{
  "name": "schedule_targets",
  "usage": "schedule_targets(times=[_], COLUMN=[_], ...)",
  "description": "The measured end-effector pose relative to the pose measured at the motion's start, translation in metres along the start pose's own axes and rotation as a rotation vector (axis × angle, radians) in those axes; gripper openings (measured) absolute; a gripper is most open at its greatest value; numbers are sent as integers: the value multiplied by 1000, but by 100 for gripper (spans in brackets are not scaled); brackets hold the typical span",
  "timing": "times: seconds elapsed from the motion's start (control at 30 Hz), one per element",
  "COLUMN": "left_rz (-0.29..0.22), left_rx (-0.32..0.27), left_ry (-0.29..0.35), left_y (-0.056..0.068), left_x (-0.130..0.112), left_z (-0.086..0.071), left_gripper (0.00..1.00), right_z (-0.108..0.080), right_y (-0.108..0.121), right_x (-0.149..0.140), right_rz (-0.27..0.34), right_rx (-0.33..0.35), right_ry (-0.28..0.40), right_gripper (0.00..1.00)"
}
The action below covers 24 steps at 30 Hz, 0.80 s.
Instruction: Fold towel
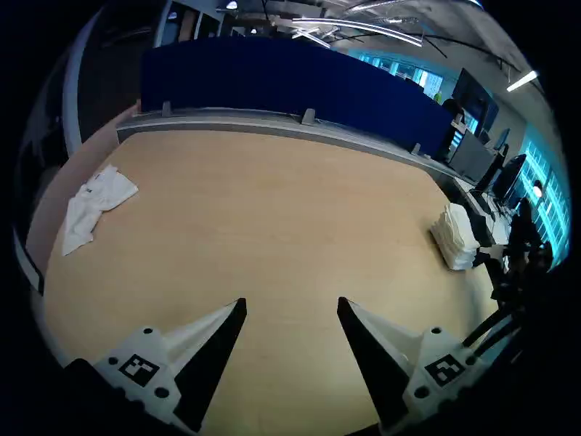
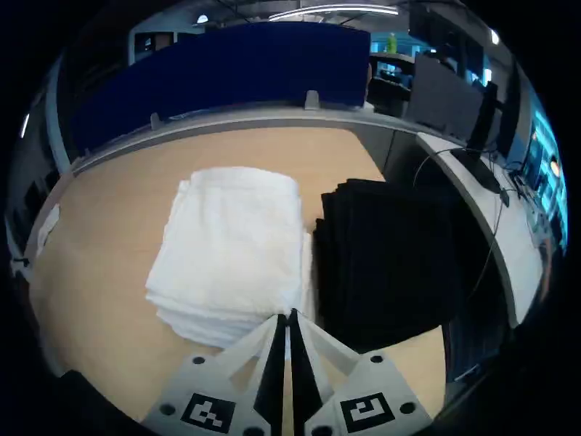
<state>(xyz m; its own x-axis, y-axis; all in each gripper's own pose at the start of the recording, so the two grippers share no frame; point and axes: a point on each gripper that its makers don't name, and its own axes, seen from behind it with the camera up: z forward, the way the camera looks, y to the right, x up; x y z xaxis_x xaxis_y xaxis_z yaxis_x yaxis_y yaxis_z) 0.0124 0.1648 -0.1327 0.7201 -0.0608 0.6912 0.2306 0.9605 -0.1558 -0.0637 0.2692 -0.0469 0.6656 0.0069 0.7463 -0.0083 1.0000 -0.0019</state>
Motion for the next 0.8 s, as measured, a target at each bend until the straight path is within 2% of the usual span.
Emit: schedule_targets(times=[0.23, 0.37, 0.57, 0.6, 0.73, 0.8], left_rz=[1, 0, -1, -1, 0, 3], left_rx=[0, -1, -3, -4, -10, -12], left_ry=[1, 2, 3, 3, 2, 2], left_y=[0, -1, -3, -3, -2, -1], left_x=[0, -1, 0, 0, 0, 0], left_z=[-3, -4, -5, -4, -2, -2], left_gripper=[93, 93, 93, 93, 93, 93], right_z=[2, -1, -10, -12, -17, -19], right_y=[0, 3, 10, 10, 8, 5], right_x=[-4, -5, -10, -10, -6, -2], right_rz=[-17, -26, -33, -34, -39, -41], right_rx=[-18, -36, -68, -70, -67, -63], right_ry=[-10, -9, -4, -1, 19, 31], right_gripper=[5, 15, 44, 50, 88, 98])
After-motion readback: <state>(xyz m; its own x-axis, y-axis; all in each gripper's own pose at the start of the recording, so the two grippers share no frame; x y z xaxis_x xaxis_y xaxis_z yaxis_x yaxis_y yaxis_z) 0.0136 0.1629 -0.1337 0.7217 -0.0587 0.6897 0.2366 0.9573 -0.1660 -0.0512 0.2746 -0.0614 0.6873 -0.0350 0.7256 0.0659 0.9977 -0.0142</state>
